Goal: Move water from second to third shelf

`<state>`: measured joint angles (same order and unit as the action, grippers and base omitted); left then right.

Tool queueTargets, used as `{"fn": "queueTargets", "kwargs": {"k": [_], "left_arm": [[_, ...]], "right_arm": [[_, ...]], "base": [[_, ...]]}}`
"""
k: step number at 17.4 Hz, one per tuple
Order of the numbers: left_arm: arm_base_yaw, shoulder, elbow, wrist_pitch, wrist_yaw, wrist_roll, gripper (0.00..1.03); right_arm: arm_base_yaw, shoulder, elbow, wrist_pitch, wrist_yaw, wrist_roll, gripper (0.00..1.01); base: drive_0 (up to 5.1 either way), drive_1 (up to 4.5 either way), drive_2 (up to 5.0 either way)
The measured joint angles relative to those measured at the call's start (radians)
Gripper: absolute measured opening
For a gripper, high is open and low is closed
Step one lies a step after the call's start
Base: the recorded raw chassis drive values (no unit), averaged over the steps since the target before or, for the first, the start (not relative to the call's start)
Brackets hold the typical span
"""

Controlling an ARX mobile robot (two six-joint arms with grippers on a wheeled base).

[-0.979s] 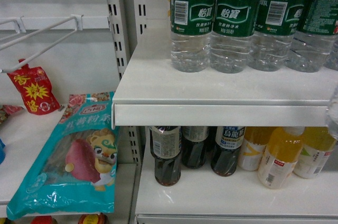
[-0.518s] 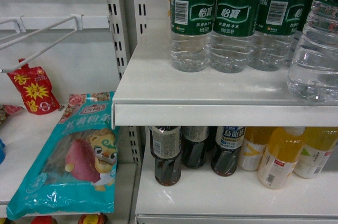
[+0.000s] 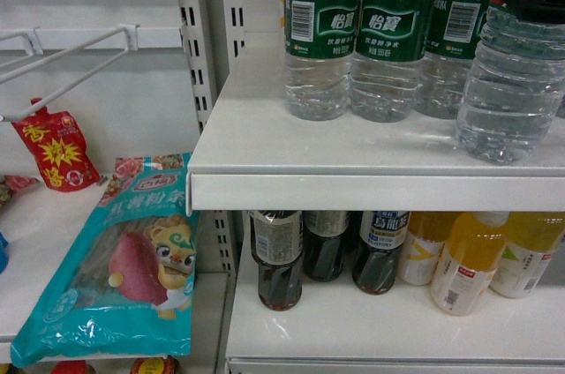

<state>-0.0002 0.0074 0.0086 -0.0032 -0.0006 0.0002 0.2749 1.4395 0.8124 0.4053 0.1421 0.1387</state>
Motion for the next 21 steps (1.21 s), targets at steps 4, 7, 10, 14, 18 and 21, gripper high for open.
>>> {"fn": "queueTargets", "kwargs": {"k": [4,7,10,14,18,21], "left_arm": [[0.000,0.000,0.000,0.000,0.000,0.000,0.98],[0.000,0.000,0.000,0.000,0.000,0.000,0.98],[0.000,0.000,0.000,0.000,0.000,0.000,0.98],[0.000,0.000,0.000,0.000,0.000,0.000,0.98],[0.000,0.000,0.000,0.000,0.000,0.000,0.98],[0.000,0.000,0.000,0.000,0.000,0.000,0.98]], "right_arm": [[0.008,0.035,0.025,0.007,0.011,0.021,0.42],[0.013,0.053,0.039,0.013,0.018,0.022,0.42],[0.013,0.053,0.039,0.013,0.018,0.022,0.42],[0.012,0.053,0.037,0.014,0.018,0.023,0.42],[0.011,0.051,0.026,0.029,0.013,0.021,0.47],[-0.005,0.042,0.026,0.029,-0.001,0.025,0.86]], "base": [[0.0,0.00,0.0],[0.0,0.00,0.0],[0.0,0.00,0.0],[0.0,0.00,0.0],[0.0,0.00,0.0],[0.0,0.00,0.0]]}}
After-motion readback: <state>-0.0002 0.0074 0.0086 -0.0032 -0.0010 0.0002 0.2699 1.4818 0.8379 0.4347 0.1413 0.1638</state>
